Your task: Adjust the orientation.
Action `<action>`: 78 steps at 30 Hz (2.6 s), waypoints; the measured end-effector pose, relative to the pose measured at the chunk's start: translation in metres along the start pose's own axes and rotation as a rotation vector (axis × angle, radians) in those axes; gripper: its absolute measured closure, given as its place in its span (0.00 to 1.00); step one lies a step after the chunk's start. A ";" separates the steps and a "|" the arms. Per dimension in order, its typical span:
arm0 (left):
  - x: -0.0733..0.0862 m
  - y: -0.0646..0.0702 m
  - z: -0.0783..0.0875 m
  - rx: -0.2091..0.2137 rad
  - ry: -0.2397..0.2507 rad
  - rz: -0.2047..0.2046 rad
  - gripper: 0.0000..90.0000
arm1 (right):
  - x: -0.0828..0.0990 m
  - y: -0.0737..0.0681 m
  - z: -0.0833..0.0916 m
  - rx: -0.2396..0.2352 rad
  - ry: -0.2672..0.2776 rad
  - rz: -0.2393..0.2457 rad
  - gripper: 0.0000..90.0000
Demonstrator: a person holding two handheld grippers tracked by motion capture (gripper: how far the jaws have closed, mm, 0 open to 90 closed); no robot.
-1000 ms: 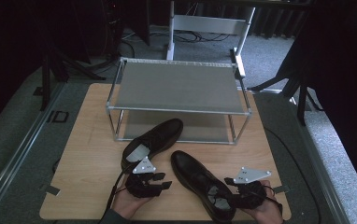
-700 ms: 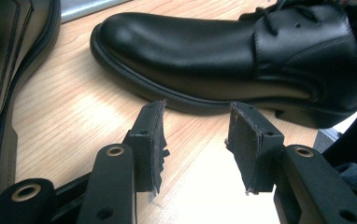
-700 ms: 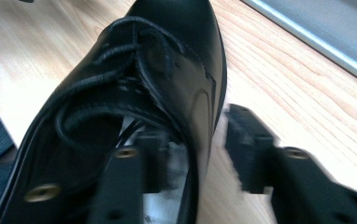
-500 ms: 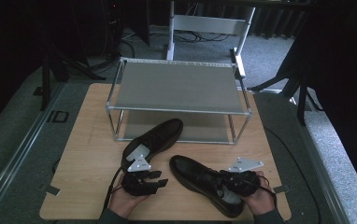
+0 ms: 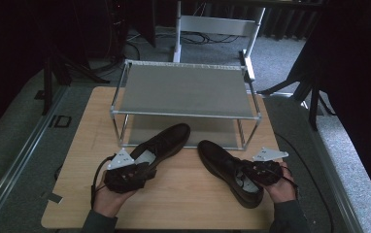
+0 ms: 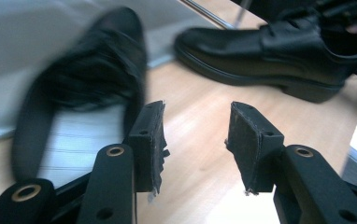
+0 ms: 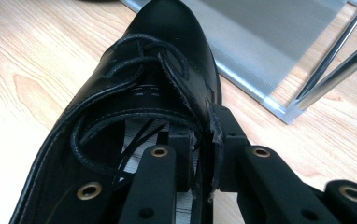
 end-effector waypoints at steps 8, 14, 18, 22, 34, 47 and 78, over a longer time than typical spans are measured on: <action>-0.011 -0.056 0.002 -0.131 -0.029 0.017 0.63 | 0.000 0.011 0.002 0.005 0.004 0.002 0.88; 0.001 -0.081 -0.028 -0.148 -0.162 -0.004 0.61 | 0.007 0.015 0.000 -0.010 0.009 -0.032 0.87; 0.004 -0.090 -0.039 -0.151 -0.197 0.006 0.66 | 0.008 0.015 0.000 -0.014 0.013 -0.041 0.86; 0.007 -0.090 -0.043 -0.112 -0.214 0.021 0.77 | 0.009 0.016 0.000 -0.020 0.019 -0.052 0.86; 0.011 -0.067 -0.040 -0.056 -0.216 0.004 0.91 | 0.010 0.016 0.000 -0.026 0.029 -0.076 0.86; 0.029 -0.034 -0.030 0.023 -0.197 0.055 0.91 | 0.010 0.017 0.000 -0.027 0.035 -0.096 0.86; 0.036 -0.004 -0.010 0.108 -0.085 0.110 0.51 | 0.008 0.001 -0.001 -0.117 0.032 -0.041 0.87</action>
Point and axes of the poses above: each handheld gripper's, and its own axes: z roughly backward along the jaws, x roughly out of its underside, y roughly to its right, the point moved 9 cm from there along -z, roughly forward along the jaws
